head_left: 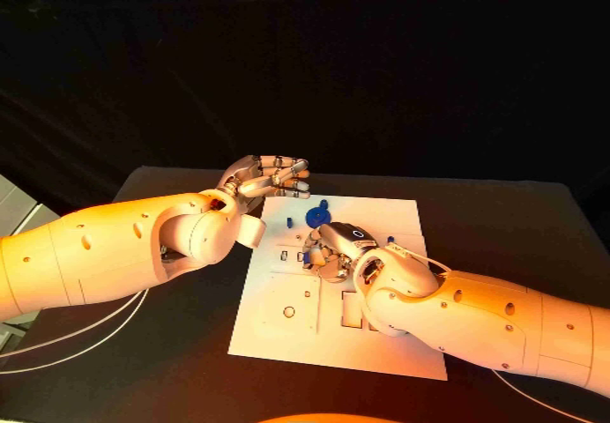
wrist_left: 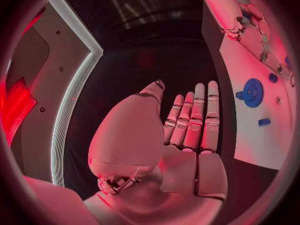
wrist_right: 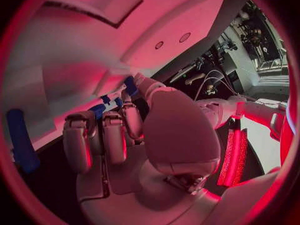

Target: Assemble the parts on the task board

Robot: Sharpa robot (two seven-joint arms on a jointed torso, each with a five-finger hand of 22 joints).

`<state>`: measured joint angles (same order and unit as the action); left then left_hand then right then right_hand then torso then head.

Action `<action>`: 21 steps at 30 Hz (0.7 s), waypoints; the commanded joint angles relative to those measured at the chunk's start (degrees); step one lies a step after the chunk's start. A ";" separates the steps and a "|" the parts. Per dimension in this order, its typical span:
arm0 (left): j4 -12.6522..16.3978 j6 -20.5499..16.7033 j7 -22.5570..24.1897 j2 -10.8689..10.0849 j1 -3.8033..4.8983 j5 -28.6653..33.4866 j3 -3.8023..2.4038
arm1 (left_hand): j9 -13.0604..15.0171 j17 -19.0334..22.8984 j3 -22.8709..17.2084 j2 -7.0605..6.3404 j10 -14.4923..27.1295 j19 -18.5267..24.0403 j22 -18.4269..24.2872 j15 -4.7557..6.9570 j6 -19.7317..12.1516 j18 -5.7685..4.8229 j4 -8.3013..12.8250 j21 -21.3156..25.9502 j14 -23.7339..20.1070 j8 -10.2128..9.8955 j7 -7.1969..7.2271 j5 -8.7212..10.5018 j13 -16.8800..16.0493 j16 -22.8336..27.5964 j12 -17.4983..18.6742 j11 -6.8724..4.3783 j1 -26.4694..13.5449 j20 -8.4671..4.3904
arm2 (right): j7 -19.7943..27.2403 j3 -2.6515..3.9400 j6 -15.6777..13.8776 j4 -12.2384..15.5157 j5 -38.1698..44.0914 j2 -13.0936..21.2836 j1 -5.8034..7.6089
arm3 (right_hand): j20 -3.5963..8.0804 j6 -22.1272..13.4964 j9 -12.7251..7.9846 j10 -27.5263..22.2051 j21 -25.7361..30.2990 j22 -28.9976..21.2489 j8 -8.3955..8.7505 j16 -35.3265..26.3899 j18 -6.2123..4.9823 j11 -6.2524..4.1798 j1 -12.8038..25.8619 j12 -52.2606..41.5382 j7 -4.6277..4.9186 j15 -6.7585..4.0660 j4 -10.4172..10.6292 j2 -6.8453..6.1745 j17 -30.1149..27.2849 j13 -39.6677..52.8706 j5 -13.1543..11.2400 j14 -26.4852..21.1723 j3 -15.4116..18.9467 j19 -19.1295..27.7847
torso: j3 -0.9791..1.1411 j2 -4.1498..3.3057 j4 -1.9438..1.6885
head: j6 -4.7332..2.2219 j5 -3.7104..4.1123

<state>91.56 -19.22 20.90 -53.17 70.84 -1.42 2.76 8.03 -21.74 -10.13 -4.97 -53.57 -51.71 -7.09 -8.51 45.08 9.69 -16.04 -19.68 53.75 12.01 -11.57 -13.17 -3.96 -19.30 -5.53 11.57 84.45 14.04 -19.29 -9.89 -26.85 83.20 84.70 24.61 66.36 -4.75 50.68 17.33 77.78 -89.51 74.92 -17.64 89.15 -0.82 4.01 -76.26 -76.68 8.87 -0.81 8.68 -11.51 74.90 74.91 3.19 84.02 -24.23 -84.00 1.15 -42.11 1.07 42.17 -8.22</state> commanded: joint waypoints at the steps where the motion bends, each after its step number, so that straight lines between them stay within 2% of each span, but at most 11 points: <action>1: 0.08 0.60 0.32 0.02 0.03 0.12 -0.04 | 0.10 -0.06 -0.39 0.05 -0.54 -0.20 -0.06 0.09 0.25 0.70 -0.03 -0.16 -0.15 0.27 -3.30 0.15 -0.05 -0.29 -0.29 0.00 0.48 0.07 | 0.28 -0.01 0.10 0.17 0.56 -0.01 -0.05 | -0.79 -1.44 -0.34 -0.82 0.36 14.44 0.70 -0.26 0.58 0.21 0.26 0.56 0.20 0.65 0.14 -0.74 12.75 1.95 0.18 5.43 0.60 -5.58 | 0.04 0.00 0.00 | -0.02 -0.04; 6: 0.09 0.63 0.31 0.01 0.03 0.12 -0.04 | 0.10 -0.06 -0.39 0.05 -0.54 -0.20 -0.06 0.09 0.25 0.70 -0.03 -0.16 -0.15 0.27 -3.30 0.15 -0.05 -0.29 -0.29 0.00 0.48 0.07 | 0.36 -0.01 -0.33 0.31 0.56 0.08 -0.07 | -1.16 -2.51 -0.72 -1.54 0.41 14.41 1.28 -0.29 0.56 0.56 0.70 1.12 0.53 0.99 0.69 -1.22 12.70 1.40 0.17 5.41 1.64 -5.56 | 0.02 0.01 0.07 | -0.08 -0.01; 8: 0.11 0.65 0.31 0.00 0.03 0.12 -0.04 | 0.10 -0.06 -0.39 0.05 -0.54 -0.20 -0.06 0.09 0.25 0.70 -0.03 -0.16 -0.15 0.27 -3.30 0.15 -0.05 -0.29 -0.29 0.00 0.48 0.07 | 0.45 -0.01 -0.63 0.48 0.56 0.18 -0.09 | -1.50 -4.06 -1.30 -2.12 0.45 14.38 2.20 -0.28 0.55 0.98 0.53 1.49 0.98 1.34 1.29 -1.31 12.72 0.98 0.18 5.41 3.57 -5.54 | 0.05 -0.02 0.05 | -0.11 -0.01; 10: 0.10 0.66 0.31 -0.01 0.03 0.12 -0.04 | 0.10 -0.06 -0.39 0.05 -0.54 -0.20 -0.06 0.09 0.25 0.70 -0.03 -0.16 -0.15 0.27 -3.30 0.15 -0.05 -0.29 -0.29 0.00 0.48 0.07 | 0.52 -0.01 -0.94 0.66 0.59 0.30 -0.10 | -1.64 -4.25 -1.49 -2.34 0.47 14.37 2.36 -0.25 0.55 1.09 0.29 1.61 1.08 1.48 1.70 -1.13 12.78 0.80 0.21 5.42 4.95 -5.53 | 0.05 -0.02 0.05 | -0.11 -0.01; 13: 0.02 0.67 0.28 -0.01 0.03 0.00 -0.04 | 0.10 -0.10 -0.42 0.03 -0.51 -0.11 -0.06 0.07 0.21 0.69 -0.05 -0.16 -0.31 0.30 -3.30 0.15 -0.03 -0.29 -0.31 0.01 0.49 0.08 | 0.71 0.00 -1.67 1.58 0.75 0.90 -0.11 | -1.88 -4.46 -2.03 -2.48 0.49 14.37 2.67 -0.26 0.54 1.25 -1.32 1.50 1.26 1.67 3.26 -0.22 12.73 0.66 0.26 5.41 9.19 -5.53 | 0.04 0.02 -0.01 | -0.12 0.05; 17: -0.31 0.40 -0.13 -0.01 0.03 -0.93 -0.04 | 0.10 -0.13 -0.42 0.00 -0.51 -0.09 -0.06 0.07 0.19 0.68 -0.04 -0.17 -0.33 0.31 -3.30 0.16 -0.03 -0.32 -0.33 0.01 0.49 0.07 | 2.36 0.24 -2.76 4.38 0.45 3.06 0.21 | -1.91 -4.03 -2.25 -2.46 0.53 14.34 2.53 -0.33 0.53 1.23 -2.48 1.38 1.19 1.65 4.51 0.27 12.59 0.62 0.28 5.37 11.39 -5.51 | 0.02 0.08 -0.05 | 0.01 0.31; 18: -0.36 0.28 -0.33 -0.03 0.03 -1.25 -0.04 | 0.11 -0.66 -0.39 -0.15 -2.26 -0.59 -0.26 0.50 0.12 0.79 -0.12 -0.61 0.82 0.37 -3.08 0.20 -0.48 -1.35 -1.45 -0.40 0.40 -0.12 | 3.28 0.35 -2.79 5.08 0.02 3.70 0.41 | -1.91 -3.94 -2.27 -2.32 0.57 14.32 2.49 -0.32 0.52 1.21 -2.65 1.23 1.17 1.63 4.65 0.34 12.60 0.73 0.28 5.37 11.59 -5.49 | 0.00 0.10 -0.05 | -0.09 0.27; 19: -0.45 0.23 -0.83 -0.08 0.03 -1.87 -0.04 | 0.16 -2.50 -0.54 -0.38 -6.13 -2.09 -0.93 1.63 -0.05 0.88 -0.31 -2.04 3.38 0.59 -2.26 0.20 -1.71 -4.57 -4.40 -1.59 0.23 -0.94 | 5.22 0.50 -2.43 6.05 -1.00 4.72 0.86 | -1.90 -3.75 -2.28 -2.20 0.58 14.31 2.39 -0.32 0.52 1.18 -2.87 1.10 1.13 1.62 4.83 0.49 12.60 0.83 0.28 5.37 11.78 -5.49 | -0.04 0.09 -0.02 | -0.10 0.23; 21: -0.69 0.56 -1.95 -0.15 0.03 -3.04 -0.05 | 0.44 -4.55 -0.83 -0.72 -6.87 -2.87 -1.58 2.27 0.19 0.76 -0.39 -3.29 3.57 1.28 -1.71 0.20 -2.85 -7.57 -6.55 -2.21 0.07 -1.65 | 8.72 0.67 -1.15 7.36 -3.25 6.31 1.81 | -1.87 -3.54 -2.28 -2.13 0.59 14.30 2.27 -0.32 0.51 1.13 -3.23 1.01 1.07 1.58 4.97 0.74 12.60 0.88 0.29 5.38 11.85 -5.48 | -0.10 0.17 0.12 | -0.28 0.06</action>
<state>90.98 -19.23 20.32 -53.31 70.84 -2.15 2.76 8.49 -26.10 -10.63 -5.14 -59.96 -54.35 -8.61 -6.46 45.08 9.69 -16.50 -22.85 57.26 13.28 -11.56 -13.17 -6.72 -26.55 -11.84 9.50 84.50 12.42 -16.88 -9.37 -28.38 89.82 84.05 30.36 67.69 -6.38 46.79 15.12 75.74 -89.18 74.91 -15.17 89.15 -0.82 5.22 -78.97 -75.36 9.89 0.52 13.59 -10.66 74.94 74.90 3.19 84.13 -12.56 -84.00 1.18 -42.04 1.05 42.08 -7.99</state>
